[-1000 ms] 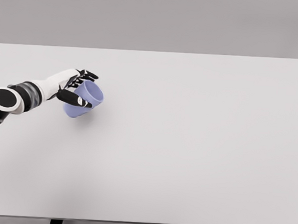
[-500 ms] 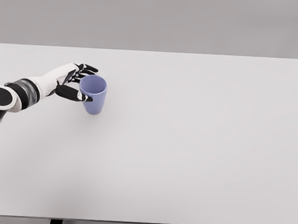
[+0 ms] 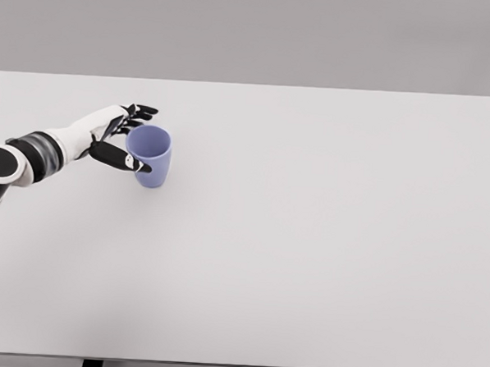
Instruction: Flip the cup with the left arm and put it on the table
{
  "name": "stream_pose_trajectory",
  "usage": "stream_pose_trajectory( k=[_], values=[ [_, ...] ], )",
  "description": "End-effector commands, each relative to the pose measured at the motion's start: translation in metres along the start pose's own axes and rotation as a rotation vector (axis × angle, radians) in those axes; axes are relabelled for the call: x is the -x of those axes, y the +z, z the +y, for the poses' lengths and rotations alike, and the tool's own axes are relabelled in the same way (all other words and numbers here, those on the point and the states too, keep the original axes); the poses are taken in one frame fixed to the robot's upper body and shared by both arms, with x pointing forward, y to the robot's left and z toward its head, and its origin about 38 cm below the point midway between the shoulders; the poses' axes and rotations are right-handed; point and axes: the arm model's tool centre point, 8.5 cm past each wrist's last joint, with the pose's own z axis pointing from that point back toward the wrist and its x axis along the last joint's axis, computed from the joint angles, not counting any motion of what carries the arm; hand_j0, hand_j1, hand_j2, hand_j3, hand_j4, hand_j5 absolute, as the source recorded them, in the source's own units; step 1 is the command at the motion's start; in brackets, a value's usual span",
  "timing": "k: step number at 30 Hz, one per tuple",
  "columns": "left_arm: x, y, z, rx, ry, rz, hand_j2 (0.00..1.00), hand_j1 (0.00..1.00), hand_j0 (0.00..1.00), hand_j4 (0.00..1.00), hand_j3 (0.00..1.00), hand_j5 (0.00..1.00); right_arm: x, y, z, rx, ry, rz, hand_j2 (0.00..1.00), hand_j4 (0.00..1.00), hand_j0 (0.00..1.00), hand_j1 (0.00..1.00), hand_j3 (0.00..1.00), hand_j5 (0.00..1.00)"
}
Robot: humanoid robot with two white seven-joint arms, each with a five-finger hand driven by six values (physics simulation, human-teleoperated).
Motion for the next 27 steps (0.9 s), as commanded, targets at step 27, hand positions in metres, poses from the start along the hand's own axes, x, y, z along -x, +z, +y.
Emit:
stream_pose_trajectory(
  k=[27],
  values=[
    [0.005, 0.012, 0.021, -0.047, -0.015, -0.014, 1.0, 1.0, 1.0, 1.0, 1.0, 1.0, 0.0, 0.0, 0.0, 0.0, 0.0, -0.001, 1.0, 1.0, 1.0, 1.0, 1.0, 1.0]
  ],
)
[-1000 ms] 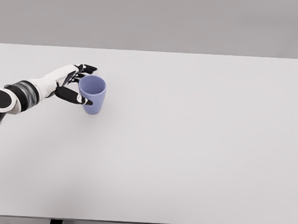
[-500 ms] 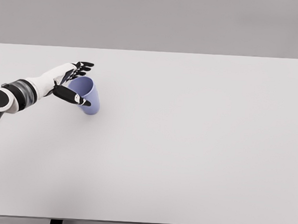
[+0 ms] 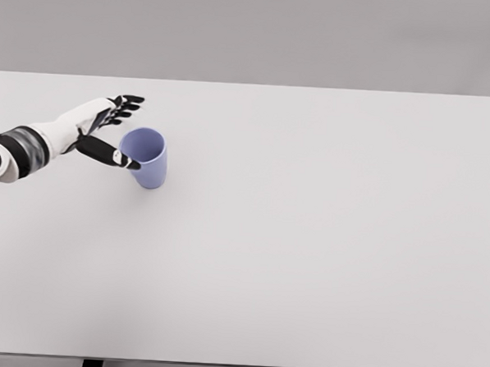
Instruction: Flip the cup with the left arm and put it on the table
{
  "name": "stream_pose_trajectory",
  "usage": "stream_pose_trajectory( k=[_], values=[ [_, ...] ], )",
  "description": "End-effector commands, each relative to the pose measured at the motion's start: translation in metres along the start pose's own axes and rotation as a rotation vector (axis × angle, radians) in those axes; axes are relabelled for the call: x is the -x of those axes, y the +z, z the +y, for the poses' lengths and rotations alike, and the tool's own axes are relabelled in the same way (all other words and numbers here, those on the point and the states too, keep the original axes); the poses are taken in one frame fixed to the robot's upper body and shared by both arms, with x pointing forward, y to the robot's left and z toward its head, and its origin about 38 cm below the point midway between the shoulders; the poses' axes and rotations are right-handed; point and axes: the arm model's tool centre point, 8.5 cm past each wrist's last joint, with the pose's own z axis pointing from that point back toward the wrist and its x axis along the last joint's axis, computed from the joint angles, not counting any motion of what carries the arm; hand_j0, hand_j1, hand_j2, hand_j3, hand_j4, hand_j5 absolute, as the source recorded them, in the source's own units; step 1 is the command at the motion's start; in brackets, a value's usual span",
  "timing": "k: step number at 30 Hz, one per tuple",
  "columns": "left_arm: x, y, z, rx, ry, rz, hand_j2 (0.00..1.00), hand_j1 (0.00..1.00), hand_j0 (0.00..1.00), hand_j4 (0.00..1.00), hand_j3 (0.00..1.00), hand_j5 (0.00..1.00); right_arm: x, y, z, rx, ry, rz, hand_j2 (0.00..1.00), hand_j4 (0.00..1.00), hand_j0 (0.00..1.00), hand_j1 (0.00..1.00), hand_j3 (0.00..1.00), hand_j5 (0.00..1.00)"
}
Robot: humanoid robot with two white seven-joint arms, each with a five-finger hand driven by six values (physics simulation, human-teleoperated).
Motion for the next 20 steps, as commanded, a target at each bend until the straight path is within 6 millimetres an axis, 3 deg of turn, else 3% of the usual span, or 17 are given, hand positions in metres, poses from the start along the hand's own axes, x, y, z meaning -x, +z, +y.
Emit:
stream_pose_trajectory(
  k=[1, 9, 11, 20],
  values=[
    [0.002, 0.006, 0.01, -0.023, -0.008, -0.005, 1.0, 1.0, 1.0, 1.0, 1.0, 1.0, 0.0, 0.0, 0.0, 0.0, 0.0, -0.001, 1.0, 1.0, 1.0, 1.0, 1.0, 1.0],
    [0.009, 0.016, 0.027, -0.061, -0.023, 0.02, 1.0, 1.0, 1.0, 1.0, 1.0, 1.0, 0.0, 0.0, 0.0, 0.0, 0.0, 0.001, 1.0, 1.0, 1.0, 1.0, 1.0, 1.0],
    [0.013, 0.024, 0.039, -0.089, -0.031, 0.036, 1.0, 1.0, 1.0, 1.0, 1.0, 1.0, 0.0, 0.0, 0.0, 0.0, 0.001, 0.001, 1.0, 1.0, 1.0, 1.0, 1.0, 1.0],
    [0.007, 0.035, 0.06, -0.146, -0.039, 0.02, 1.0, 1.0, 1.0, 1.0, 1.0, 1.0, 0.0, 0.0, 0.0, 0.0, 0.0, 0.001, 1.0, 1.0, 1.0, 1.0, 1.0, 1.0]
  ],
)
